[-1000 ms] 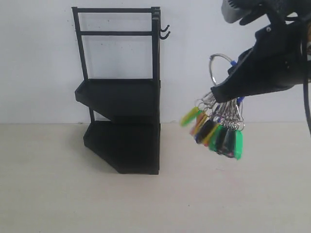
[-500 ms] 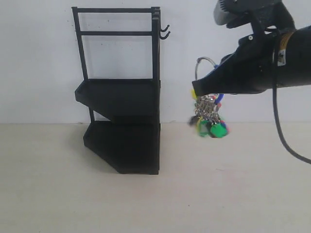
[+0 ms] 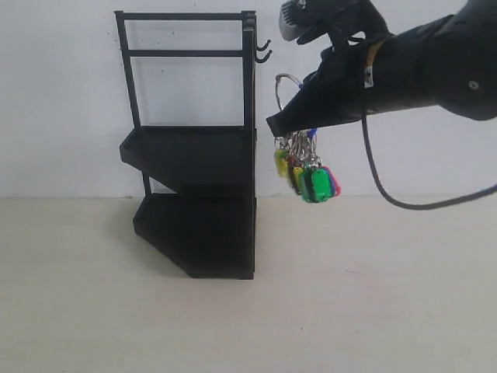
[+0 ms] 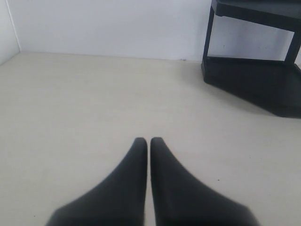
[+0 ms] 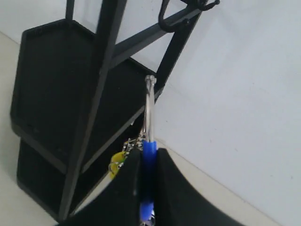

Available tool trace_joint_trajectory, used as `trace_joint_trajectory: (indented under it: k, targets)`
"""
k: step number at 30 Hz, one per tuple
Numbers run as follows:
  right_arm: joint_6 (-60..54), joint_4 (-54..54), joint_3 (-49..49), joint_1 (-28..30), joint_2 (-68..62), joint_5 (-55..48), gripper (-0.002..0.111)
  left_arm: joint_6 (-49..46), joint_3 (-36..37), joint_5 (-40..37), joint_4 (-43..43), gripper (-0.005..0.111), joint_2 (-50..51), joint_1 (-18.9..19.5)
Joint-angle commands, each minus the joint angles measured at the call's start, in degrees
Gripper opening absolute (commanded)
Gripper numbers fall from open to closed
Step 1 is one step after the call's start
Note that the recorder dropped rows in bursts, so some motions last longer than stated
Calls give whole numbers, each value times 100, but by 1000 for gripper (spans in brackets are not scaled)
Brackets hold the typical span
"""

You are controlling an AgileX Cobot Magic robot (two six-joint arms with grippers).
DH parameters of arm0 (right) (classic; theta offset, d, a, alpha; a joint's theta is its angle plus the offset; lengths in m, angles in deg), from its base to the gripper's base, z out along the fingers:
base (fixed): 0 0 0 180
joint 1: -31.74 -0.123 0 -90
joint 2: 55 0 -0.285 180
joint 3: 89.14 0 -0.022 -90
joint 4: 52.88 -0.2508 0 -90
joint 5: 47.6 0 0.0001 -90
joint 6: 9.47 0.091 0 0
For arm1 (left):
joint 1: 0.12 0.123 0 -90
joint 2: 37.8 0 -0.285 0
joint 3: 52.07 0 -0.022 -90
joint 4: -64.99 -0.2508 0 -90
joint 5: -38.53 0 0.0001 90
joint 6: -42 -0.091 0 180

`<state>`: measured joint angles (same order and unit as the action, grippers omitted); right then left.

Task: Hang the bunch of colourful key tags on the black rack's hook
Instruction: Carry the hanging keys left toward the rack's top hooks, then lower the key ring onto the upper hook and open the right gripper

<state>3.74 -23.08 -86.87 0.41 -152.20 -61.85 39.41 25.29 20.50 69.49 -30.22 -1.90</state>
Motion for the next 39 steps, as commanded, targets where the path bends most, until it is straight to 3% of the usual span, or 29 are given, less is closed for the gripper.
trace_joint_trajectory:
  k: [1,6,9,24,39]
  targets:
    - [1380,1244,-639,47,-323,-567,0,-2,-14,42,40,4,20,19]
    - [3175,2871,-799,47,-445,-807,0,-2,-14,42,40,4,20,19]
    - [3602,3120,-799,47,-445,-818,0,-2,-14,42,40,4,20,19]
    - [3792,3245,-1552,-30,-1017,-794,0,-2,-14,42,40,4,20,19]
    - [3790,3245,-1664,-195,-1226,-502,0,-2,-14,42,40,4,20,19]
